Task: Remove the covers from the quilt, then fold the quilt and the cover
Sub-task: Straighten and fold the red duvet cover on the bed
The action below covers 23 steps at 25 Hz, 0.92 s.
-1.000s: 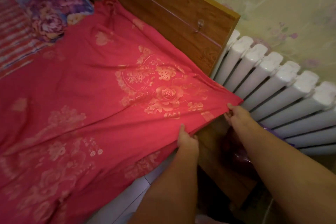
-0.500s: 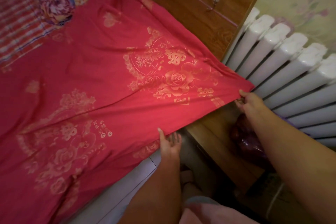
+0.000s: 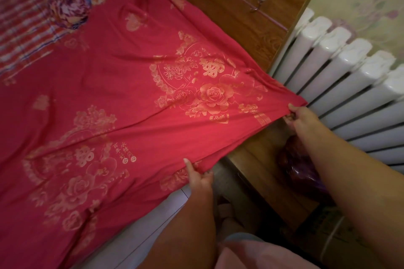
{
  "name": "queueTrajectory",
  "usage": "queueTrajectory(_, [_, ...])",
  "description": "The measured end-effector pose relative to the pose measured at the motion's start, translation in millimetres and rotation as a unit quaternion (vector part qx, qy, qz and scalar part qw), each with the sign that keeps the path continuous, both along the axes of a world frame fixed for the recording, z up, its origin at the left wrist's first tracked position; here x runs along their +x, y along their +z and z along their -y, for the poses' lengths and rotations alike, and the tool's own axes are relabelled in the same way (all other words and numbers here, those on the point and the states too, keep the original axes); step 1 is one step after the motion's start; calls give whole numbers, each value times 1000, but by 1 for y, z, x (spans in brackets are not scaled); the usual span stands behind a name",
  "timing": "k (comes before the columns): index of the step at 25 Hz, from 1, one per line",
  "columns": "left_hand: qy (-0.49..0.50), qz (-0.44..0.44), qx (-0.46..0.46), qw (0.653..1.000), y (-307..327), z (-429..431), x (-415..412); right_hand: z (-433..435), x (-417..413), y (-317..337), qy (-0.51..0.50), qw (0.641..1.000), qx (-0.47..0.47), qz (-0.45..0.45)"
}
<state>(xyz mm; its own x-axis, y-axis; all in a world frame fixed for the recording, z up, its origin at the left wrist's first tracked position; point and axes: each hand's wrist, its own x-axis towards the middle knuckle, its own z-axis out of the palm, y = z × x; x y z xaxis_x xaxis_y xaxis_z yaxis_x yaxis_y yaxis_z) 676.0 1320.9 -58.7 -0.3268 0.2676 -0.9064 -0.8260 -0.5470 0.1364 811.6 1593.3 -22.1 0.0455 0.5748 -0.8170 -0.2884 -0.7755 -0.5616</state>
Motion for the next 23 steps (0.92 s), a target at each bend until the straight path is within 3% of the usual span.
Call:
queueTrajectory(9, [-34, 26, -19, 999, 8, -5, -10, 1, -1, 6, 3, 1000, 0, -8])
queueTrajectory(12, [-124, -9, -91, 988, 6, -2, -6, 3, -2, 8, 0, 1000, 3, -11])
queueTrajectory(17, [-35, 21, -74, 996, -6, -6, -11, 1, -2, 5, 7, 1000, 5, -2])
queueTrajectory(23, [-30, 23, -69, 997, -15, -14, -11, 1, -2, 2, -6, 1000, 4, 2])
